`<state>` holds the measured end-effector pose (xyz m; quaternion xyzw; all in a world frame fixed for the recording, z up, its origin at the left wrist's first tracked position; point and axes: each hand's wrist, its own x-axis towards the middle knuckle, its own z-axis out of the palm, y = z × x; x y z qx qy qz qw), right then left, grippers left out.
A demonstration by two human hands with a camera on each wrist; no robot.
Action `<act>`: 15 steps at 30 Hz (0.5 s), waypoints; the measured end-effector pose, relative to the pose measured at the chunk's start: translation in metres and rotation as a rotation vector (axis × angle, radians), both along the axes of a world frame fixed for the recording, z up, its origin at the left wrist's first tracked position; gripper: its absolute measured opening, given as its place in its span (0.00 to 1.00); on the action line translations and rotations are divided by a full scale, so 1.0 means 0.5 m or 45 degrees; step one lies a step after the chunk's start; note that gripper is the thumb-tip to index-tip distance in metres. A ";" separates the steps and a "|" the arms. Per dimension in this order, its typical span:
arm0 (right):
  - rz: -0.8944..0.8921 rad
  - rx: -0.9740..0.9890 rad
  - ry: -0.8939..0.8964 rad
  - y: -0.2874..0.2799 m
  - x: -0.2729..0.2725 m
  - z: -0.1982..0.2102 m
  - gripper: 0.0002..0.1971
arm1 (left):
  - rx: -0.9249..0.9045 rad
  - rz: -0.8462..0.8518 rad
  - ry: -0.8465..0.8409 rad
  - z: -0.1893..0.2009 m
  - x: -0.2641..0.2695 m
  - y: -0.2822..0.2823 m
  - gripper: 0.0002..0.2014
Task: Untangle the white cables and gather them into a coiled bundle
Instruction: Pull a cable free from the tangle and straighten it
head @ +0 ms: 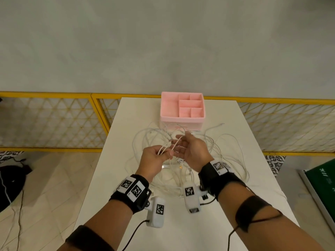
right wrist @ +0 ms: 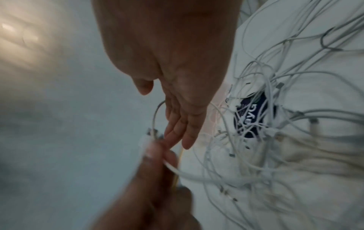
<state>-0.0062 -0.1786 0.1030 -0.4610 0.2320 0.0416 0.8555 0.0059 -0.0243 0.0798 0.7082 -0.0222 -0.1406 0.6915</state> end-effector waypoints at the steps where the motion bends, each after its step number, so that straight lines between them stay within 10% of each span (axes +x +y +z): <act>1: -0.044 0.021 -0.026 -0.010 0.011 0.013 0.17 | 0.018 -0.009 -0.010 -0.007 -0.003 0.003 0.02; 15: -0.790 -0.252 0.071 -0.298 -0.055 0.006 0.11 | 0.004 -0.081 0.098 -0.045 -0.015 -0.006 0.08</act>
